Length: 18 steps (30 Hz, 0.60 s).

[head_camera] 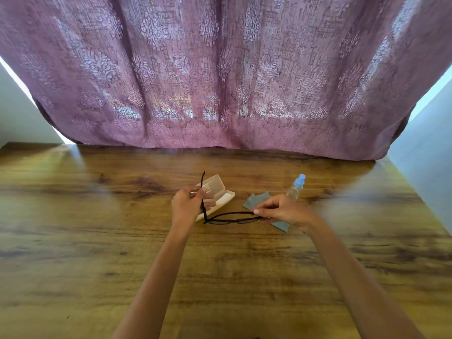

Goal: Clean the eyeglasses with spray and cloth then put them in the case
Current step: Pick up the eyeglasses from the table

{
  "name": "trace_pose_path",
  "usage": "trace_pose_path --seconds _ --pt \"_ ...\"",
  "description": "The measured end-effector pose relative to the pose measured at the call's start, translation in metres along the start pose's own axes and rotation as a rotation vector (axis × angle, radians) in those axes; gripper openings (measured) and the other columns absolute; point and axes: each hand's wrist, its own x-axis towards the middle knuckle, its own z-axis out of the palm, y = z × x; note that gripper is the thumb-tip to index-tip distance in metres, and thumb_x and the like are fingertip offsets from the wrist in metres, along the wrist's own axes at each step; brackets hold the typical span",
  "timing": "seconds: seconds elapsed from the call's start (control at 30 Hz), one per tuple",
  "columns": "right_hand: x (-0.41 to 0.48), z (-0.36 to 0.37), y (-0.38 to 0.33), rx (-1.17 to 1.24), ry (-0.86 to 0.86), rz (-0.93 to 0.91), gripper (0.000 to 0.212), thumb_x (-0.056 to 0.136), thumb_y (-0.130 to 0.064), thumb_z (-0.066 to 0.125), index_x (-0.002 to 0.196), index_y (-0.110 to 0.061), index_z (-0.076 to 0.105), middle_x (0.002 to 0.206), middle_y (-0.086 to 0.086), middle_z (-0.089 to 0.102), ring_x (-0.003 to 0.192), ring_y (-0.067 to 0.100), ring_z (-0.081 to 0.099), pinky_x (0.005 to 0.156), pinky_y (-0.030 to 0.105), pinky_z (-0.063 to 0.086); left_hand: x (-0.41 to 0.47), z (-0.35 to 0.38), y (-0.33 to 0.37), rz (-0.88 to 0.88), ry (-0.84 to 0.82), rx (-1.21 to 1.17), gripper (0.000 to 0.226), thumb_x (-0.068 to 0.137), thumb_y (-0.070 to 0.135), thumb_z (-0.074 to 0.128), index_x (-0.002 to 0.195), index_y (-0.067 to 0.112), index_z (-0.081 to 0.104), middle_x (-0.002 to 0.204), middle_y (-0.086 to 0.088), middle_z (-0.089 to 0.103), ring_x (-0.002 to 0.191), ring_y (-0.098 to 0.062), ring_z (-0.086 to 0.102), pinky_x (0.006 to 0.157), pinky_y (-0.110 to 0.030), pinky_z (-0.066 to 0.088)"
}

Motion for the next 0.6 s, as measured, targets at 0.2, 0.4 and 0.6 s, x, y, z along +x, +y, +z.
trace_pose_path --seconds 0.2,0.4,0.6 --pt "-0.001 0.006 -0.008 -0.071 0.026 -0.023 0.019 0.077 -0.025 0.076 0.089 -0.010 0.074 0.075 -0.003 0.070 0.071 0.007 0.067 0.072 0.023 0.057 0.003 -0.001 0.001 -0.013 -0.012 -0.046 0.012 0.094 0.015 0.057 0.097 0.005 0.062 0.086 -0.010 0.073 0.071 -0.026 0.072 0.068 -0.033 0.059" --pt "0.000 0.015 -0.014 -0.031 0.225 -0.094 0.016 0.082 -0.022 0.073 0.090 -0.009 0.072 0.071 0.001 0.067 0.064 0.010 0.067 0.067 0.023 0.058 0.006 0.001 -0.001 -0.057 0.026 -0.196 0.013 0.092 0.014 0.059 0.099 0.004 0.063 0.100 -0.012 0.071 0.091 -0.022 0.070 0.070 -0.029 0.058" --pt "0.004 0.023 -0.014 0.063 0.417 -0.089 0.015 0.088 -0.022 0.066 0.090 -0.006 0.066 0.075 0.009 0.068 0.064 0.024 0.070 0.071 0.039 0.060 0.002 0.001 0.005 0.018 0.082 -0.240 0.029 0.090 0.008 0.060 0.115 0.023 0.056 0.095 -0.004 0.070 0.092 -0.015 0.068 0.080 -0.030 0.054"
